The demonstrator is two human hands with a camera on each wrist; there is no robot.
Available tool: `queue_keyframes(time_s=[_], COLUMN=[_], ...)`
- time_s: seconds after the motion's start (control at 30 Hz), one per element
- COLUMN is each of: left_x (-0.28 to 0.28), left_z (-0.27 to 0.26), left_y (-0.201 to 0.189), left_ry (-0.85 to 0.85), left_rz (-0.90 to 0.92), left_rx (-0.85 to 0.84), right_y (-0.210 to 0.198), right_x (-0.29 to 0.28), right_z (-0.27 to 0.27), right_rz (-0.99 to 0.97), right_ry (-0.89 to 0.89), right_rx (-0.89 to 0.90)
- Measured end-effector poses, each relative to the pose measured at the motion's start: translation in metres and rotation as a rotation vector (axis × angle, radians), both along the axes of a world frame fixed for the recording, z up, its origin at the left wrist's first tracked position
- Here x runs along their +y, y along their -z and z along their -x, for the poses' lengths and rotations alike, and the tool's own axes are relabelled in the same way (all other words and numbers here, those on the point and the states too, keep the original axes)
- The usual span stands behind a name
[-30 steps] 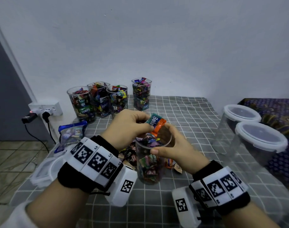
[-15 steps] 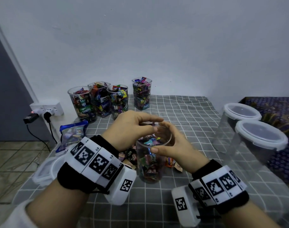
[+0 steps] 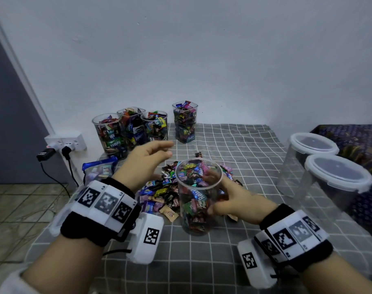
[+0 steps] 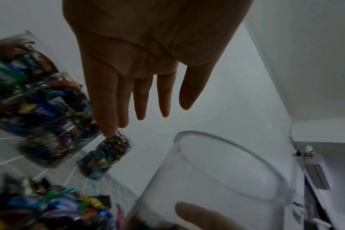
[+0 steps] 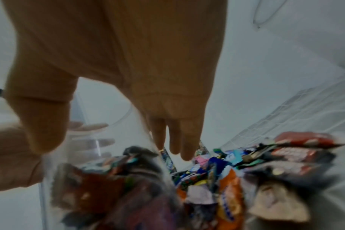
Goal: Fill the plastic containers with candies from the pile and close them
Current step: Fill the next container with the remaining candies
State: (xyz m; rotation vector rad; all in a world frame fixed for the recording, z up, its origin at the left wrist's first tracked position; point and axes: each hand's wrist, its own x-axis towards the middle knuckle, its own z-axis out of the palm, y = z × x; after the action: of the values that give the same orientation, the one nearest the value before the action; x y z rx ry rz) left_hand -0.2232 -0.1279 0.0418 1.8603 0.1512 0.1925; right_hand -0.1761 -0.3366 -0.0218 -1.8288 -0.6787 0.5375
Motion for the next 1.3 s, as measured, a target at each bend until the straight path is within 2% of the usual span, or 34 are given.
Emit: queue_keyframes(time_s=[0.1, 0.2, 0.33, 0.43, 0.57, 0.7, 0.73, 0.83, 0.9, 1.3], left_x=[0.005, 0.006, 0.002, -0.001, -0.002, 0.025, 0.024, 0.000, -0.009, -0.015], left_z=[-0.008, -0.017, -0.029, -0.039, -0.052, -0.105, -0.107, -0.065, -0.050, -0.051], left_y=[0.016, 0.030, 0.053, 0.061, 0.068, 0.136, 0.139, 0.086, 0.069, 0.061], left_ry=[-0.014, -0.022, -0.039, -0.038, -0.008, 0.064, 0.084, 0.147, 0.140, -0.028], left_rz=[-0.121, -0.214, -0.332, -0.511, -0.618, -0.704, -0.712, -0.749, -0.796, -0.939], left_rx=[0.154, 0.276, 0.376, 0.423, 0.509, 0.521, 0.532, 0.545, 0.512, 0.473], right_y=[-0.002, -0.002, 0.005, 0.011, 0.024, 0.034, 0.034, 0.034, 0.033, 0.026], right_x=[-0.011, -0.019, -0.024, -0.020, -0.009, 0.005, 0.007, 0.007, 0.007, 0.011], right_z=[-0.007, -0.024, -0.049, -0.063, -0.075, -0.076, -0.076, -0.076, -0.075, -0.067], right_rz=[0.242, 0.428, 0.595, 0.745, 0.791, 0.828, 0.854, 0.905, 0.919, 0.864], right_ry=[-0.031, 0.105, 0.190, 0.210, 0.225, 0.156, 0.145, 0.127, 0.127, 0.215], right_rx=[-0.054, -0.176, -0.164, -0.245, -0.265, -0.263, -0.268, -0.292, -0.340, -0.509])
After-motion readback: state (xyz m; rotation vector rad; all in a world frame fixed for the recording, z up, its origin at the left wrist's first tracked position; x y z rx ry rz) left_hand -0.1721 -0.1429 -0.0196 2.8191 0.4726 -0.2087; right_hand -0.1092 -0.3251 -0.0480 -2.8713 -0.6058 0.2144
